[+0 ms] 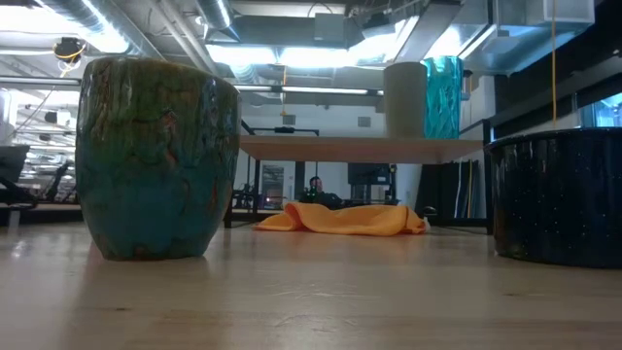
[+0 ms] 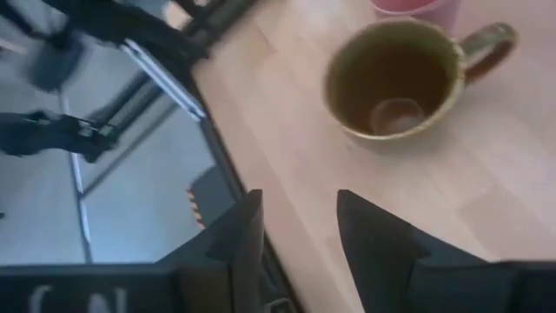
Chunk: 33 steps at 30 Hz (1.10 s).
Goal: Stack small to large cups/mugs on shelf
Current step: Adjust the brown mug
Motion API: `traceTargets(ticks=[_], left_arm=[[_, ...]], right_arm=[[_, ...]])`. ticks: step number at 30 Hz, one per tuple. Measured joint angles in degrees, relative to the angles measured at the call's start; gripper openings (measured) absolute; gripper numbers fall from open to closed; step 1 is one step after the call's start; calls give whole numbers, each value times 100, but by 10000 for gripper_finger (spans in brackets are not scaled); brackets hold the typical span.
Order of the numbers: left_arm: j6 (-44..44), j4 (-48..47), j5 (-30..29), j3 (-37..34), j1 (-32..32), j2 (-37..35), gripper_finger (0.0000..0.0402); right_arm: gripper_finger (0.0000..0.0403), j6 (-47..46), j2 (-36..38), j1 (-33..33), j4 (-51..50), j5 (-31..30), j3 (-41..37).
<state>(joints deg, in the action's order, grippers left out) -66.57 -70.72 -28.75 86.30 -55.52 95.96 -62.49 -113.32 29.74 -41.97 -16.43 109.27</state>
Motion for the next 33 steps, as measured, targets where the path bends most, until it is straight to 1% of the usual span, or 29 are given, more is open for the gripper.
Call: traceTargets(ticks=[5,7,11,13,16,18,23,27,30,33], left_arm=[[-833,-469,-191,0,-256,0,63],[-1029,-629,-222,0,-312,-2,63],[-1285,-881,-291,-2,-330,-102,63],[-1362,-861,-424,-59,-323,-208,63],[-1572,-695,-469,-316,-287,-391,63],[-1696,-339,-500,-599,-289,-515,63],[-1875,975,-527,-1555,-285,-806,63],[-2159,1798,-736,-2290,-209,-910,62],[-2145,2546,-885,-2743,-110,-933,53],[-2040,3314,-988,-3282,37,-925,36]], right_arm=[[146,-12,-32,-401,-418,294,0],[145,-158,-58,-611,-541,403,2],[145,-473,-164,-1054,-718,904,2],[145,-471,-236,-1220,-716,1157,2],[145,-460,-346,-1338,-669,1335,1],[145,-425,-389,-1333,-680,1409,0],[145,-327,-434,-1301,-600,1396,0],[145,-331,-432,-1265,-495,1349,0],[145,-328,-426,-1244,-467,1307,53],[145,-314,-421,-1236,-464,1209,152]])
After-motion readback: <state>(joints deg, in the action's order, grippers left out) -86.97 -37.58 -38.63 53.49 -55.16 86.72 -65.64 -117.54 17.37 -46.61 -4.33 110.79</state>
